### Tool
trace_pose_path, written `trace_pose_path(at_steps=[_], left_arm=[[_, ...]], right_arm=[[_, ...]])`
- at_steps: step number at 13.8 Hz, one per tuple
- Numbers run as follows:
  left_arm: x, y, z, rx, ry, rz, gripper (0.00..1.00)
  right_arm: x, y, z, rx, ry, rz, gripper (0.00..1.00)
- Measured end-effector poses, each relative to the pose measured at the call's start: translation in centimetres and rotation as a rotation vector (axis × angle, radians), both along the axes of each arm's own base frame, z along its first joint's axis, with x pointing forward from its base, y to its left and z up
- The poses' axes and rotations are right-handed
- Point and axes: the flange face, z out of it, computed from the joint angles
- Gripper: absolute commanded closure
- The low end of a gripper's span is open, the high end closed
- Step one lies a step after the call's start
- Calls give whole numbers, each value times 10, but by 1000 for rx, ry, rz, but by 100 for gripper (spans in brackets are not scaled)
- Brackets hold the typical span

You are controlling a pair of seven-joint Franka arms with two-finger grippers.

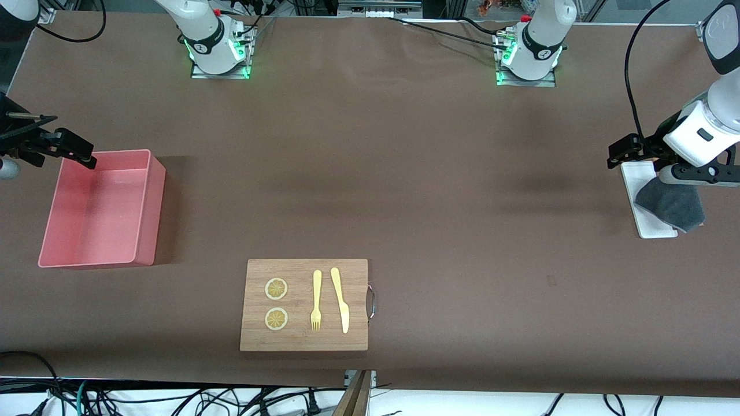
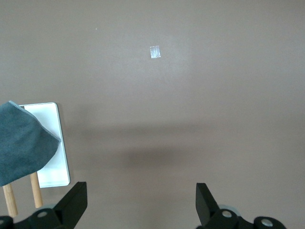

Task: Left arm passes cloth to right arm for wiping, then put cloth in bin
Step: 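Lower the left gripper toward the grey cloth on the white tray, then grasp the grey cloth with the left gripper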

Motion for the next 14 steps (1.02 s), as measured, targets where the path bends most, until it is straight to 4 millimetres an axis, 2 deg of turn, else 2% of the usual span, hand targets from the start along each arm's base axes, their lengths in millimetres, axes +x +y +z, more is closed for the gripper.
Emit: trace_pose_path(at_steps=[6, 9, 12, 14], left_arm=[[-6, 35, -9, 8, 69, 149, 0], [-4, 46, -17, 109, 89, 210, 0], [8, 65, -29, 181, 100, 287, 0], [25, 93, -38, 194, 104, 362, 0]], right_arm=[[0, 0, 0, 0, 0, 0, 0], [0, -1, 0, 0, 1, -1, 0], [0, -1, -1, 0, 1, -2, 0], [1, -1, -2, 0, 2, -2, 0]])
